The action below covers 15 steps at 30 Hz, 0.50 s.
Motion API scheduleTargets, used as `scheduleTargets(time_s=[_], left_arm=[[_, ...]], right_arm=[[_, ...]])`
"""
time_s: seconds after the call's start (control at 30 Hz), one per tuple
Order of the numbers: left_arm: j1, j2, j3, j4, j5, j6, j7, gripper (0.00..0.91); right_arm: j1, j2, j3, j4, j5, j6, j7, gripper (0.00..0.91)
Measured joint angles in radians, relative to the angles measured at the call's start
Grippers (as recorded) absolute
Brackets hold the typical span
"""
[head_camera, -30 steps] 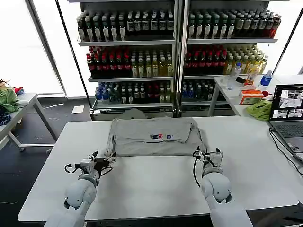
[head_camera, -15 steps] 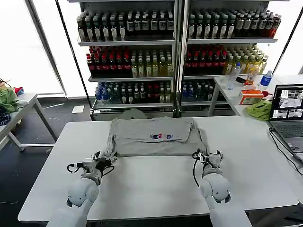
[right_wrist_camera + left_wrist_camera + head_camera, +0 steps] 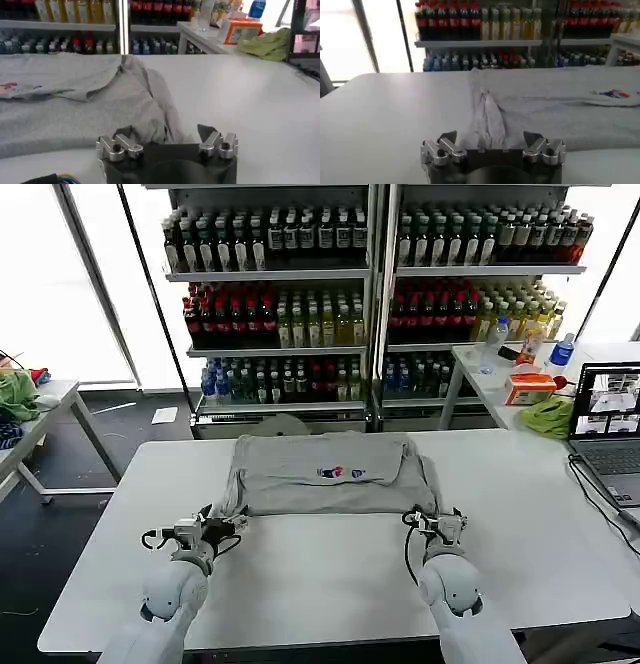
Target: Fold and organize the clothes.
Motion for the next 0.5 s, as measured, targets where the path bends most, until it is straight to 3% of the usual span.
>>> scheduleTargets(time_s=[0.5], left_arm=[[0.01,-0.002,0.005,0.002,-0.006,0.012,0.001,0.0]], right_arm=[[-0.019,-0.006,0.003,0.019,0.004,0.0,0.001,0.0]])
